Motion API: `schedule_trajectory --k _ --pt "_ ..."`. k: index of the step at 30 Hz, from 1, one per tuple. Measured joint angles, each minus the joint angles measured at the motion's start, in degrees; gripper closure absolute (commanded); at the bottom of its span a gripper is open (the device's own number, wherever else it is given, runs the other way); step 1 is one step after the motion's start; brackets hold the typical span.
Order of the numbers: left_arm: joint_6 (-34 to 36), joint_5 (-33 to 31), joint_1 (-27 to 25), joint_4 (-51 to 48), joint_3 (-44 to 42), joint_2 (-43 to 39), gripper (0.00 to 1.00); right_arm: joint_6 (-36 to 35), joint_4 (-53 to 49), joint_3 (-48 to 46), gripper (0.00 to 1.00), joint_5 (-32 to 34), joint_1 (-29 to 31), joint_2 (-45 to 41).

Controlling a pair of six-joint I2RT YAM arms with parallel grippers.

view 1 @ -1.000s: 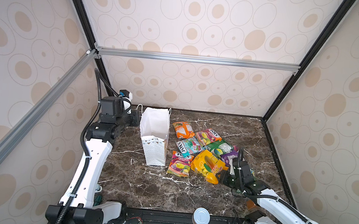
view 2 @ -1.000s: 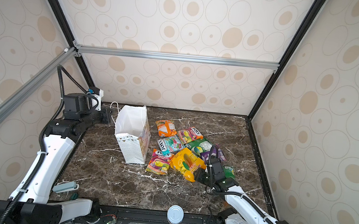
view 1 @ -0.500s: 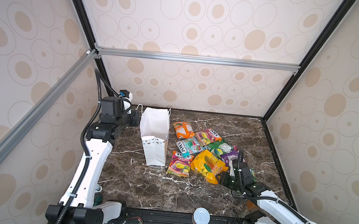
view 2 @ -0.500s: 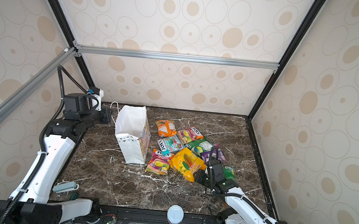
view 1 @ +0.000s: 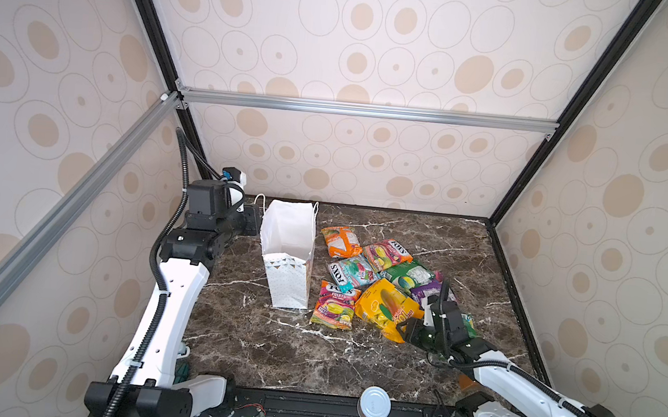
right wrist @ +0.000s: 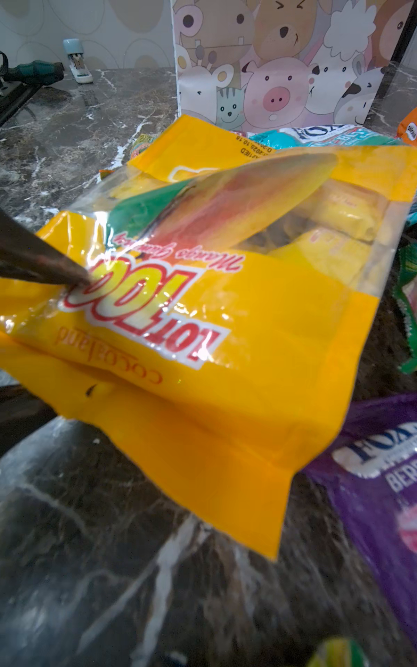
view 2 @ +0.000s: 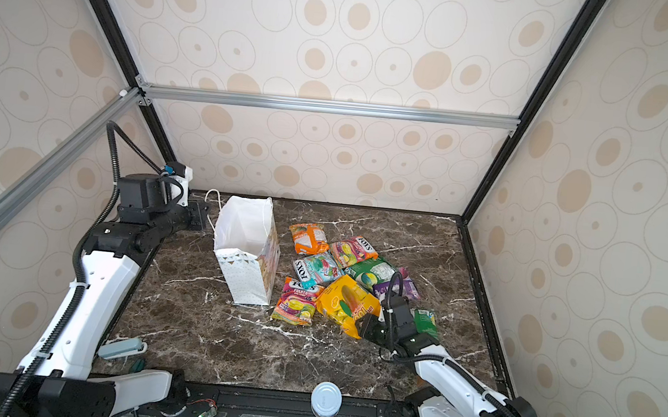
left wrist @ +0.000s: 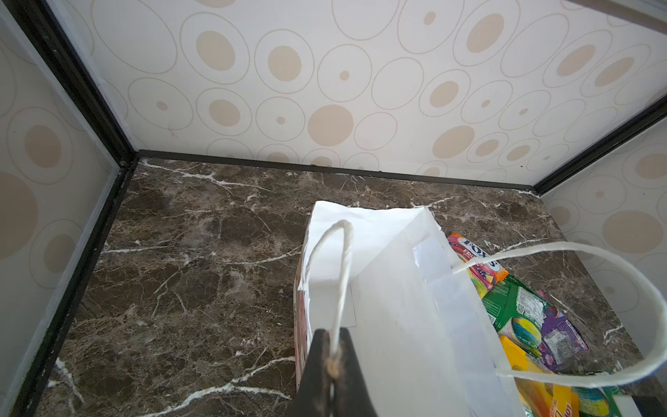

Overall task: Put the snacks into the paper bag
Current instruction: 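Lower the right gripper onto the yellow Lot100 packet and close on it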

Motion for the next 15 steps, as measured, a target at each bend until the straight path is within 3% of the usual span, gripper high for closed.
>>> schedule_trajectory --k 15 --pt "0.0 -0.02 0.0 -0.07 -0.11 -0.74 0.98 1.05 3.74 -0.5 0.77 -0.94 -0.02 1.57"
